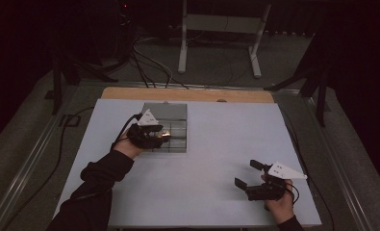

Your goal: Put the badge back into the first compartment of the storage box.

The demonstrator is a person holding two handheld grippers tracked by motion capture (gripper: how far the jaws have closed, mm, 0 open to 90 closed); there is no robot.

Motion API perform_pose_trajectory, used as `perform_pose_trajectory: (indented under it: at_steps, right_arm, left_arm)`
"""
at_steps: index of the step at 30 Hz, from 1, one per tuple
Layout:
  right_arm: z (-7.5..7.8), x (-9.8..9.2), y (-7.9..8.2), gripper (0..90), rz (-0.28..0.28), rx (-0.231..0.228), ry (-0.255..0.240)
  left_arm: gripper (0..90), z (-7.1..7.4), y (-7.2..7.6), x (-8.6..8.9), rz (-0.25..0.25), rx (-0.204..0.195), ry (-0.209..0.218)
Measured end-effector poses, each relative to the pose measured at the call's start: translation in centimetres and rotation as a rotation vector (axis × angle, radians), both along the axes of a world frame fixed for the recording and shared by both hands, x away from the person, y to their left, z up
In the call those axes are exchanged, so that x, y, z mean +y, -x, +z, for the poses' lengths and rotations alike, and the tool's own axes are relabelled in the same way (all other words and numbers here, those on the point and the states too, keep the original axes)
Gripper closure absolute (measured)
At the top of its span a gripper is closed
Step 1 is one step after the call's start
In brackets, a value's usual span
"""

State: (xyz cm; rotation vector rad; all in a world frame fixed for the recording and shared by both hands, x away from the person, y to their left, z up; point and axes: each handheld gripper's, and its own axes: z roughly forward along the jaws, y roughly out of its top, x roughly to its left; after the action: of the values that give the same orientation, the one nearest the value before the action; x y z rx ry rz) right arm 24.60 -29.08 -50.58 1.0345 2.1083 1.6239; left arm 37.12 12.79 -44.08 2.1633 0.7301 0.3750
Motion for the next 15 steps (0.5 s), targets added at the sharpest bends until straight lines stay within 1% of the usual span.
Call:
perform_pose_trajectory:
  at_steps: [2,10,15]
  right_arm:
    - [0.0,0.0,0.0,0.0,0.0,0.001,0.002]
    - [0.0,0.0,0.0,0.0,0.003,0.003,0.001]
    - [-0.1,0.0,-0.1,0.0,0.005,0.005,0.002]
  left_arm:
    - [48.3,0.0,-0.1,0.1,0.002,0.001,-0.004]
    - [48.3,-0.5,-1.0,1.4,0.042,0.015,-0.01]
    - [48.3,-0.6,-1.4,2.0,0.064,0.018,-0.005]
